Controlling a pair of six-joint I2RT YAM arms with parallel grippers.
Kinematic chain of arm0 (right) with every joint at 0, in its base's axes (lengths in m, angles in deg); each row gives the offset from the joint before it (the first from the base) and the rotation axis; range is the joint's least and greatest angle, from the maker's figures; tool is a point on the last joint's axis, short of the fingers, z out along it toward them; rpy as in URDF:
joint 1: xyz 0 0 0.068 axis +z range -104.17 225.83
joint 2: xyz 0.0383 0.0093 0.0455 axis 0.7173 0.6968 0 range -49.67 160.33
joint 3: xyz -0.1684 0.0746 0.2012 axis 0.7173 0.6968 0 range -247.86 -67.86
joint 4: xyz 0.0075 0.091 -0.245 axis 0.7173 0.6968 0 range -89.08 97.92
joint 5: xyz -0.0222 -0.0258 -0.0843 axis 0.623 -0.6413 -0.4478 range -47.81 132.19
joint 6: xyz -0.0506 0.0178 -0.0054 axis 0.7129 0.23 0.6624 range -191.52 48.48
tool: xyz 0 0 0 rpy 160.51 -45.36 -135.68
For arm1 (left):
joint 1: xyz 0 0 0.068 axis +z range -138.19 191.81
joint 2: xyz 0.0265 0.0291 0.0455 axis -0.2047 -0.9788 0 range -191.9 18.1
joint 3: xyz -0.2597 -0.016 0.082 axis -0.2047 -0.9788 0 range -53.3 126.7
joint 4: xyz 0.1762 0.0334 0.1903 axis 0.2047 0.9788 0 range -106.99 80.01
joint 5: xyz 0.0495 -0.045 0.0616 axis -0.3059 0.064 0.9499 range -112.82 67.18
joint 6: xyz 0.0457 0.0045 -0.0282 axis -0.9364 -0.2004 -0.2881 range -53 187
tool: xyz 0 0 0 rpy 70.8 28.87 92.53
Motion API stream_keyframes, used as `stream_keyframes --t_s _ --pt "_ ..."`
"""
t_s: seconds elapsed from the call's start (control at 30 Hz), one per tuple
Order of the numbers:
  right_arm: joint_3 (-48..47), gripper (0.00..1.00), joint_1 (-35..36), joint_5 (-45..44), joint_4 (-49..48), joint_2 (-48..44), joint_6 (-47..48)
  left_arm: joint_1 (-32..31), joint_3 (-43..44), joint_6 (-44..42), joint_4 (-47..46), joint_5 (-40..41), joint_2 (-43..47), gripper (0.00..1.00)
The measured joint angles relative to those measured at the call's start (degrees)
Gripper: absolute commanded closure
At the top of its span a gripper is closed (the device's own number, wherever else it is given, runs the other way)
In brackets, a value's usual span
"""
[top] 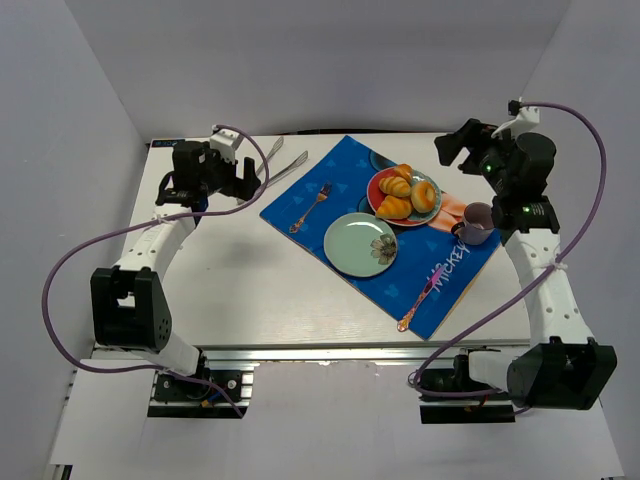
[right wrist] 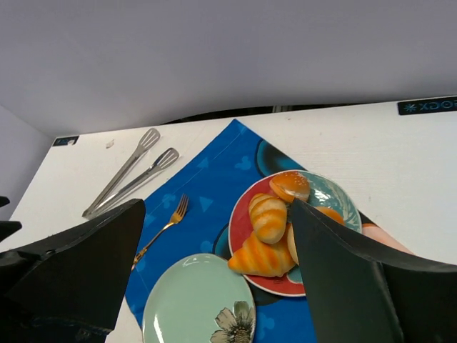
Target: Place the bread
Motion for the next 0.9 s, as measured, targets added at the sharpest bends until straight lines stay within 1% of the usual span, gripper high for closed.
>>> stream_keyframes --t_s 0.23,0.4,0.6,0.63,0.77,0.9 --pt "4.7 0.11 0.0 -3.1 -0.3 -5.4 1.9 0.2 0.8 -1.0 0.9 1.2 -0.9 0.02" --pt "5.6 0.11 0.0 -4.0 -0.5 -5.8 3.7 0.3 9.0 -1.3 2.3 2.2 -7.8 0.02" --pt "4.6 0.11 0.0 -3.8 -3.5 -4.8 4.6 0.4 26.3 -3.5 5.5 2.4 -20.3 0.02" --pt "4.6 0.10 0.0 -3.2 -4.4 -4.6 4.6 0.4 31.0 -4.3 7.0 2.1 -23.7 0.02" --pt "4.6 0.11 0.0 -1.1 -7.3 -3.3 4.6 0.4 44.8 -7.3 11.4 1.6 -34.6 0.02" --pt "4.6 0.11 0.0 0.9 -8.2 -1.7 4.8 0.4 54.2 -9.9 15.6 0.9 -43.9 0.02"
